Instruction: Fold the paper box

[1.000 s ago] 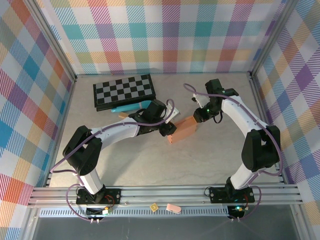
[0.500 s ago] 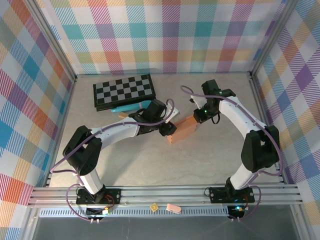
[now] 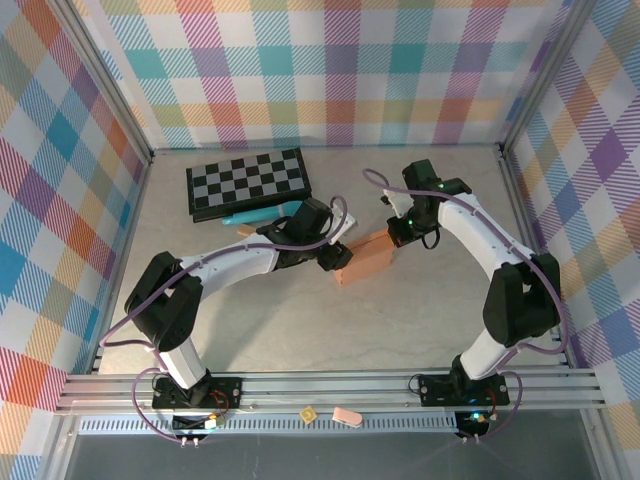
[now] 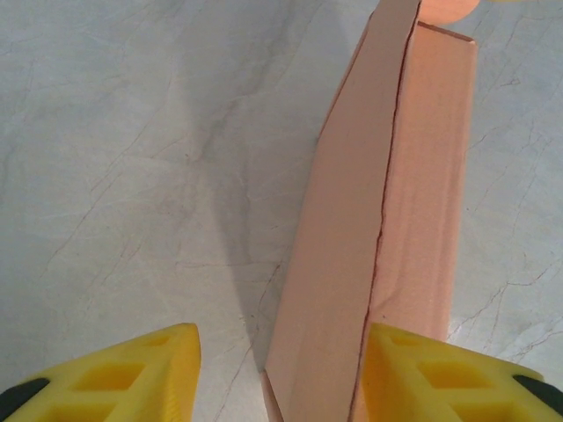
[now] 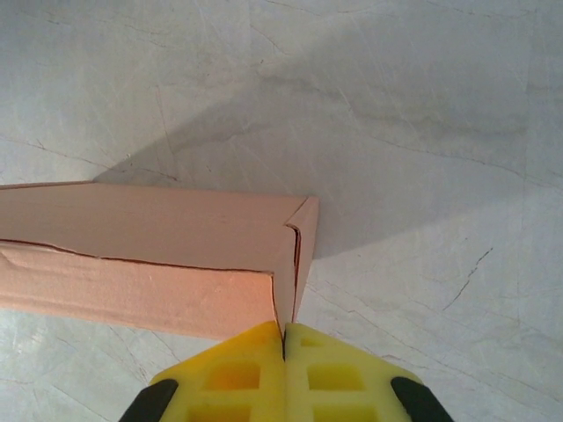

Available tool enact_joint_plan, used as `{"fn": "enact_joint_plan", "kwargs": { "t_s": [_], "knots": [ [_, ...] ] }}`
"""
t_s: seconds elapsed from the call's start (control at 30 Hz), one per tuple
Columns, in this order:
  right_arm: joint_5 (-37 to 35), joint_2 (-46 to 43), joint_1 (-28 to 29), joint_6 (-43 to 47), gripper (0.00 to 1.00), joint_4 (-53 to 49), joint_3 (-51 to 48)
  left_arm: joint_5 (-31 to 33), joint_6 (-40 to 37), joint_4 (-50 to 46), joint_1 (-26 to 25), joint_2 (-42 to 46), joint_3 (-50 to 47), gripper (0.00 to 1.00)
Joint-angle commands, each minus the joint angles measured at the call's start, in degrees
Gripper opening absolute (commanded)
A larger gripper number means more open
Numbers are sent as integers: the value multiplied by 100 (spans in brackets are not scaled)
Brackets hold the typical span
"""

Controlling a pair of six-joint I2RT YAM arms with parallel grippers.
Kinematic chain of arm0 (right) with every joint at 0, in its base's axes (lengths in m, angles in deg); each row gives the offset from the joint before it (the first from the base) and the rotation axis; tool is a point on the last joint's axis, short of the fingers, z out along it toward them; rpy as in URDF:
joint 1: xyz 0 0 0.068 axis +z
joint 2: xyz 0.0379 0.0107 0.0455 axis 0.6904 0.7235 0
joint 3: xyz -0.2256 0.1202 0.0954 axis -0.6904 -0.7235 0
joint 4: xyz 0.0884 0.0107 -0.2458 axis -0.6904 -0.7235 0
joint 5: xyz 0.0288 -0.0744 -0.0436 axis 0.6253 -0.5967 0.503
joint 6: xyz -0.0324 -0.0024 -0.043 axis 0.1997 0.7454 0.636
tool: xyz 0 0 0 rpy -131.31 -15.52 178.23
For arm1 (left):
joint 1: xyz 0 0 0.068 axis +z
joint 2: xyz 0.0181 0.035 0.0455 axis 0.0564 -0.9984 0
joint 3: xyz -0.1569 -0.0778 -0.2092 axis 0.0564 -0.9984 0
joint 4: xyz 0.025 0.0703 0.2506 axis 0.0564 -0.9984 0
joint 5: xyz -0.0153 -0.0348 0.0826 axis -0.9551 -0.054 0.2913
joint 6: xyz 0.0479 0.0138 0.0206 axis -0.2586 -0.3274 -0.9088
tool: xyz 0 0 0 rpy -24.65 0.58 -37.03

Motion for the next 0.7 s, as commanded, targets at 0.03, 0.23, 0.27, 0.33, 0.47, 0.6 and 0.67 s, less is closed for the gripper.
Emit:
{"fn": "enact_joint_plan", "kwargs": {
  "t_s": [0.03,0.23,0.27,0.33,0.47,0.6,0.67],
  "knots": [
    [17,-198,80,-323,0,-165,-40,56,90,-135,-39,263,52,50],
    [-77,-257,160,-712,0,-133,-208,120,105,-143,-48,207,70,50],
    [-120,-288,185,-781,0,-95,-261,150,113,-144,-40,202,83,50],
    [-171,-367,202,-925,0,6,-368,203,125,-144,-48,190,104,50],
    [-377,-551,280,-1319,0,231,-621,270,248,-145,-48,230,136,50],
    [-422,-646,358,-1507,0,331,-681,407,379,-143,-44,378,92,50],
    [-469,-628,393,-1544,0,311,-648,437,396,-193,-41,446,80,50]
  ]
}}
